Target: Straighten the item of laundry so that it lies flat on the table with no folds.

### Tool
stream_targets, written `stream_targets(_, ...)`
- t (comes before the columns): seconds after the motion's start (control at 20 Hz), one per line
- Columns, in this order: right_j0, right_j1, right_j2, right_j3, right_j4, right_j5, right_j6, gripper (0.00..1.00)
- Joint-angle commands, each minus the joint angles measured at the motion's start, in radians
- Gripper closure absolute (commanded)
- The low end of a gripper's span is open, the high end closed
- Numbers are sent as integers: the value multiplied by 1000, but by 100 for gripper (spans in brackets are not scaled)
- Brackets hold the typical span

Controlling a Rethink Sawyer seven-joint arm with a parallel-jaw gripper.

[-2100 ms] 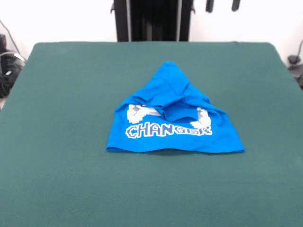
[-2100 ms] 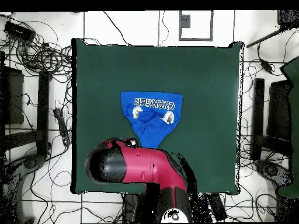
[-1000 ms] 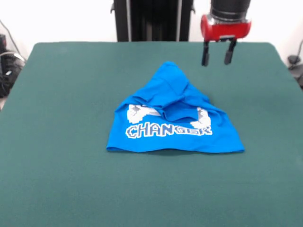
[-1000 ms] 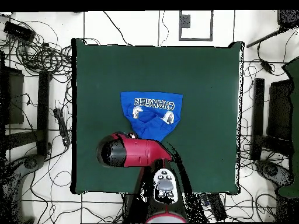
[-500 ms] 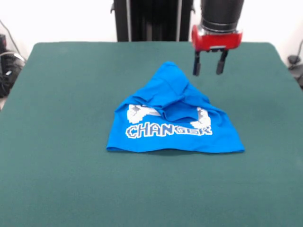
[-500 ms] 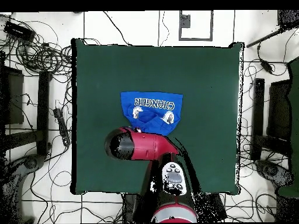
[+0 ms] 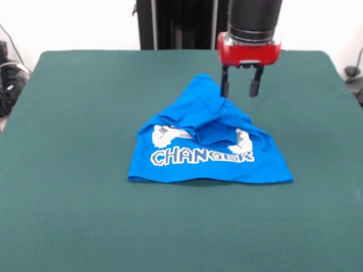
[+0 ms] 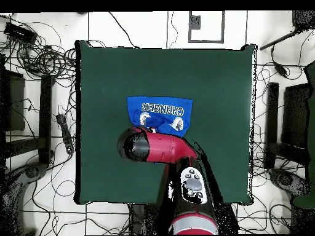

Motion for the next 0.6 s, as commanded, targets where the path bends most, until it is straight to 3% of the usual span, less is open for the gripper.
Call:
stream_targets(0.05, 2, 35, 42, -64, -23, 37, 102, 0)
stream_targets(0.6, -82, 36, 69, -52, -65, 32, 35, 0)
